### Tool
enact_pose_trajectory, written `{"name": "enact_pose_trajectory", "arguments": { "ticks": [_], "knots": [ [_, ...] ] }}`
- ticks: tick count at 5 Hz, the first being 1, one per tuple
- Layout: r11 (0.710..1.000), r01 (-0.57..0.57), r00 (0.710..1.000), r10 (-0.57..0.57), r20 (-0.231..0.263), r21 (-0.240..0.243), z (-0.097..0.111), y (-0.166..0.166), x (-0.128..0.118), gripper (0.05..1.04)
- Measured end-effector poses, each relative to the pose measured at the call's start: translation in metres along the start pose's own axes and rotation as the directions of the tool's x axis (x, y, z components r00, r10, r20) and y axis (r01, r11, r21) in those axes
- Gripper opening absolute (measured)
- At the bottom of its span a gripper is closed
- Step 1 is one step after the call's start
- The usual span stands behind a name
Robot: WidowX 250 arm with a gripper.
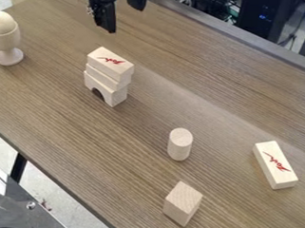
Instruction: Put the rectangular block on the left tower
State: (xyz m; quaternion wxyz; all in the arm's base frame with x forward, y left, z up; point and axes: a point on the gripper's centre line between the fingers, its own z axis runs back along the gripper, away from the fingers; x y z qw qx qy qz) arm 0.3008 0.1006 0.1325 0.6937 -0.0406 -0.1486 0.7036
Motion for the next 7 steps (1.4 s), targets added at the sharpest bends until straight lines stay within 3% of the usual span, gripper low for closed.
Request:
{"name": "enact_pose_trajectory", "arguments": {
  "ticks": [1,2,4,5,6,7],
  "knots": [
    [1.0,0.0,1.0,0.0,-0.011,0.027,-0.008,0.004,-0.002,0.999],
    [0.994,0.099,0.995,-0.098,-0.027,0.039,-0.015,0.0,-0.021,0.999],
    [0.956,0.295,0.955,-0.295,-0.042,-0.002,-0.017,-0.027,-0.065,0.999],
    [0.936,0.352,0.933,-0.352,-0.076,-0.011,-0.025,-0.033,-0.089,0.999],
    [0.896,0.441,0.89,-0.443,-0.11,-0.047,-0.029,-0.043,-0.119,0.999],
    [0.828,0.556,0.819,-0.561,-0.118,-0.076,-0.03,-0.049,-0.149,0.999]
  ]
}}
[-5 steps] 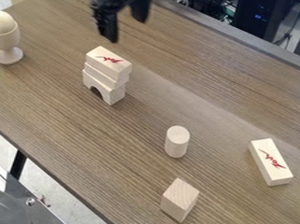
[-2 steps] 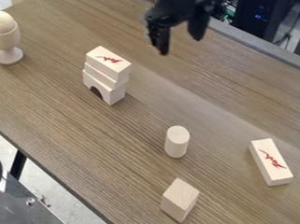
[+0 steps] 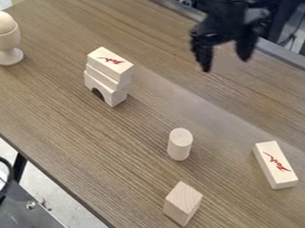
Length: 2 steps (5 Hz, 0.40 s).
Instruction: Put the rectangular block on the left tower
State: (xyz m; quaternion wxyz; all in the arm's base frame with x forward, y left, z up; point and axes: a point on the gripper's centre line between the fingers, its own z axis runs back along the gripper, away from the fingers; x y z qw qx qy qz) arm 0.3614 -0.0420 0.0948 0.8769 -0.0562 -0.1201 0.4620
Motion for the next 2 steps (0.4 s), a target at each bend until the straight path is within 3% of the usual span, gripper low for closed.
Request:
{"name": "enact_pose_trajectory", "arguments": {
  "ticks": [2],
  "knots": [
    [0.989,0.15,0.986,-0.15,-0.071,0.003,-0.016,-0.022,-0.053,0.999]
  ]
}}
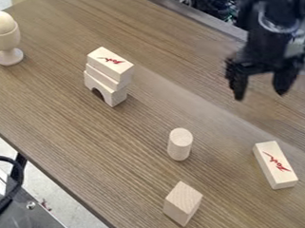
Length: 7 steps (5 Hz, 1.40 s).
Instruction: Put the rectangular block on the left tower
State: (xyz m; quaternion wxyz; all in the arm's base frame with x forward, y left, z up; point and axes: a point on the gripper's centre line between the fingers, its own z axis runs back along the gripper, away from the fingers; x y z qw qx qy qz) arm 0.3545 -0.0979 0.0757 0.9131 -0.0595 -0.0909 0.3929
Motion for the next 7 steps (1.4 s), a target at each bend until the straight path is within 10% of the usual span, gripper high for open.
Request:
{"name": "enact_pose_trajectory", "arguments": {
  "ticks": [7],
  "knots": [
    [0.993,0.086,0.989,-0.076,-0.124,0.075,-0.035,-0.005,-0.077,0.999]
  ]
}}
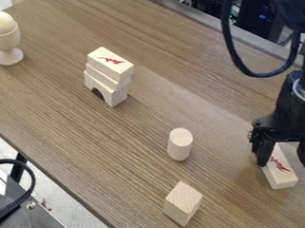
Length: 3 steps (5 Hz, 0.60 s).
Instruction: Put the rectangular block on the left tower
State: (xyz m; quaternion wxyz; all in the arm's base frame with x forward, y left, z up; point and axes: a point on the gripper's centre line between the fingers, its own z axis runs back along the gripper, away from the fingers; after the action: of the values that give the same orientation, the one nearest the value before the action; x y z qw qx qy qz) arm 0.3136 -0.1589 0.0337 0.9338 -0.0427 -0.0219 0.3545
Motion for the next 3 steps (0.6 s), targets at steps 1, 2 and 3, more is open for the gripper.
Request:
{"name": "enact_pose_trajectory", "arguments": {
  "ticks": [1,2,3],
  "knots": [
    [1.0,-0.02,1.0,0.02,-0.002,0.012,-0.0042,0.0017,0.0004,0.957],
    [0.998,-0.053,0.999,0.053,0.0,0.024,-0.0084,0.0082,0.0022,0.679],
    [0.997,-0.063,0.998,0.063,0.01,0.039,-0.008,0.0109,0.0046,0.554]
  ]
}}
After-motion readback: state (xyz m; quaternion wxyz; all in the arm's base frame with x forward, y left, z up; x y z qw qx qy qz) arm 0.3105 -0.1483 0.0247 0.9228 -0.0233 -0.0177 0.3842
